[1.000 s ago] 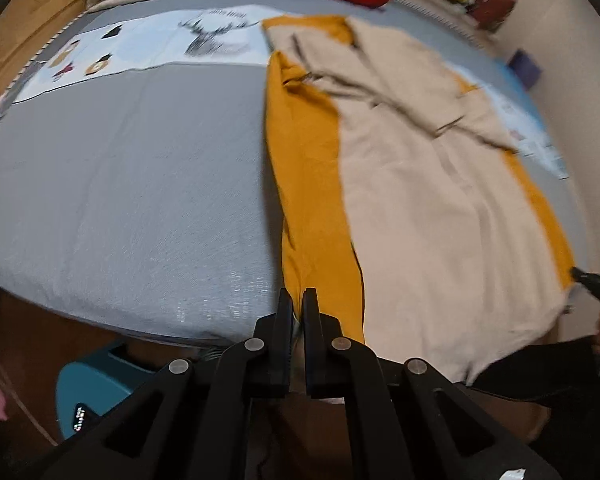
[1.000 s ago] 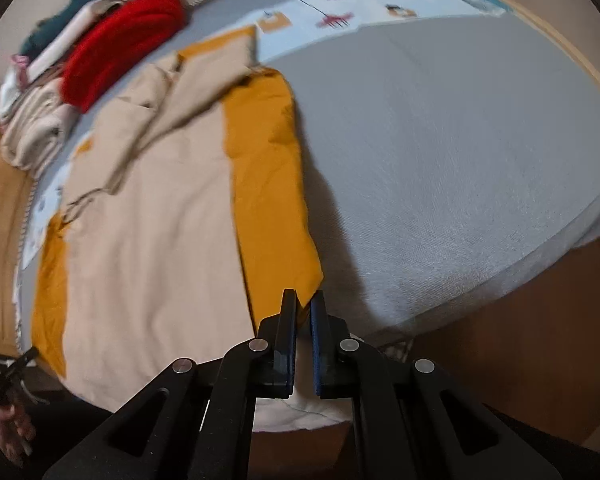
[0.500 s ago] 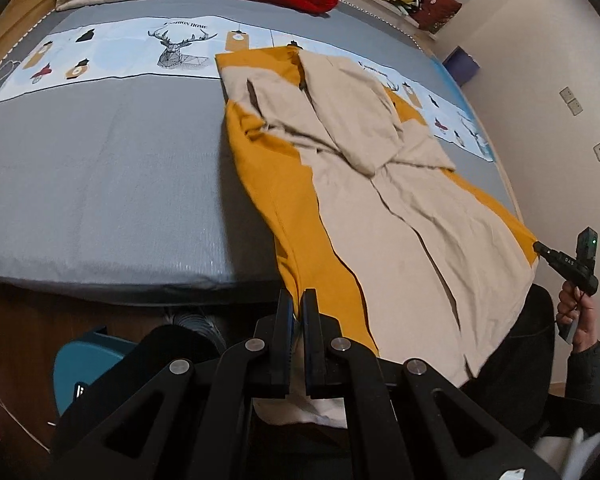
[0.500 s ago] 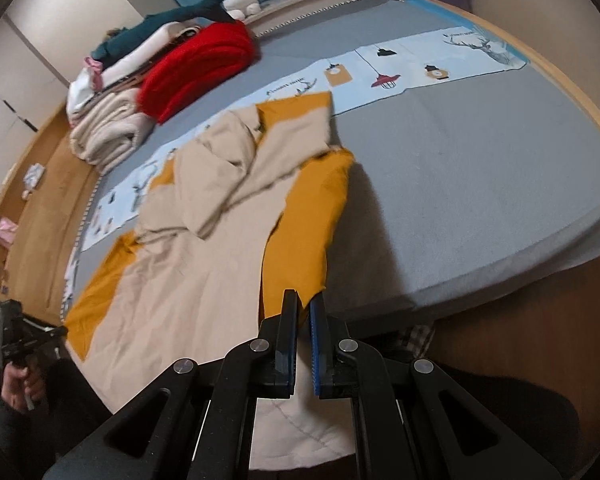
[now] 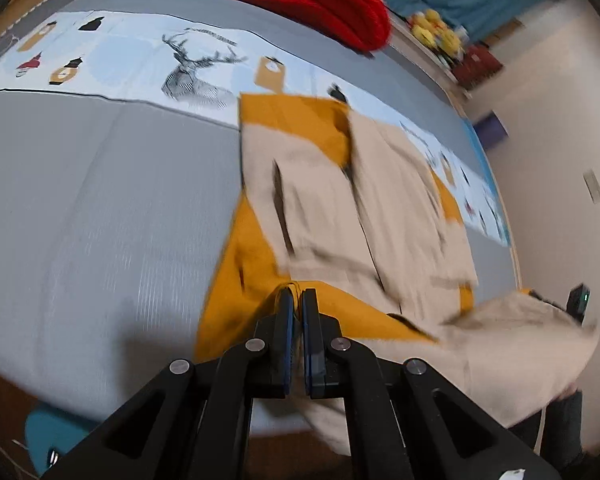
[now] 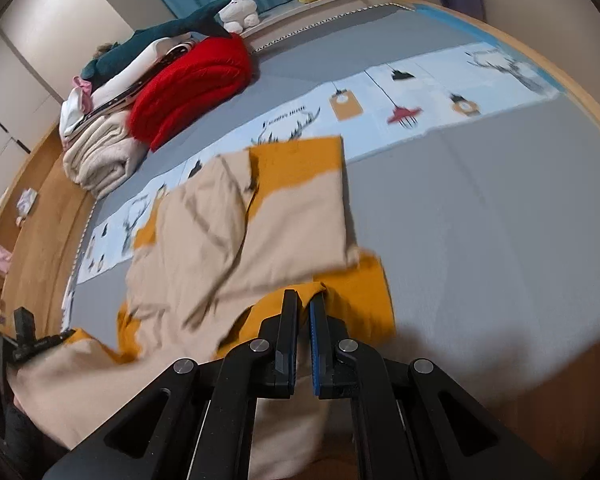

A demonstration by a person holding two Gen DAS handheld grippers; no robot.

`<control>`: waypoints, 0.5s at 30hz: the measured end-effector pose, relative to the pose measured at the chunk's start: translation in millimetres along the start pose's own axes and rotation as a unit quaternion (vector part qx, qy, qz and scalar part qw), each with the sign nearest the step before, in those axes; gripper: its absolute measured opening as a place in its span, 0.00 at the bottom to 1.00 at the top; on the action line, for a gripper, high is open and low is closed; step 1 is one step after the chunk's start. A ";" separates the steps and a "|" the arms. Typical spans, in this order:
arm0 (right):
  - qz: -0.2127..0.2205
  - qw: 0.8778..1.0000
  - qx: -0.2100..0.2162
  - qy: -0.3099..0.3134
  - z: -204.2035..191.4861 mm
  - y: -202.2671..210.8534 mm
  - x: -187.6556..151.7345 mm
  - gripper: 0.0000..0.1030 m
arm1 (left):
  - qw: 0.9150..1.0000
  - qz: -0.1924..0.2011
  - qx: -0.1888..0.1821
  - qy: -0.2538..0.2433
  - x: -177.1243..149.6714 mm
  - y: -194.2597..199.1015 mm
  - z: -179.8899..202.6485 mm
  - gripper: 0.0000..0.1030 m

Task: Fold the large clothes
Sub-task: 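Lift the hem with both tools, fold it over the body toward the hood, release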

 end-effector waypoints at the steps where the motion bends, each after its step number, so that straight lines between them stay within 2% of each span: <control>1: -0.001 1.000 -0.001 -0.002 5.9 -15.3 12.9 0.06 | 1.000 -0.001 0.000 0.014 14.5 -12.8 -3.1 0.03; 3: -0.007 1.000 -0.012 -0.009 21.5 -50.7 38.1 0.06 | 0.999 -0.006 0.006 0.047 43.7 -43.4 -13.4 0.02; 6: -0.015 0.999 -0.018 -0.032 50.0 -100.1 65.4 0.06 | 0.996 -0.030 0.002 0.084 66.0 -81.8 -26.8 0.03; 9: -0.038 0.997 -0.014 -0.063 72.3 -140.8 77.6 0.06 | 0.996 -0.053 0.021 0.074 73.1 -107.6 -23.6 0.03; 11: -0.053 0.996 -0.029 -0.061 78.3 -157.9 83.7 0.06 | 0.996 -0.061 0.036 0.059 77.4 -114.3 -20.3 0.03; 15: -0.077 0.994 -0.030 -0.073 87.8 -173.9 97.3 0.06 | 0.996 -0.071 0.028 0.050 83.0 -109.4 -20.2 0.10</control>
Point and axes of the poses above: each gripper's, at about its wrist camera, not at the fingertips, and y roughly against the way its jaws point, z to its right, x to its top, the point moved 4 cm from there along -y, roughly the way its jaws point, and after that the axes turned 15 degrees about x, right-handed, at the moved point
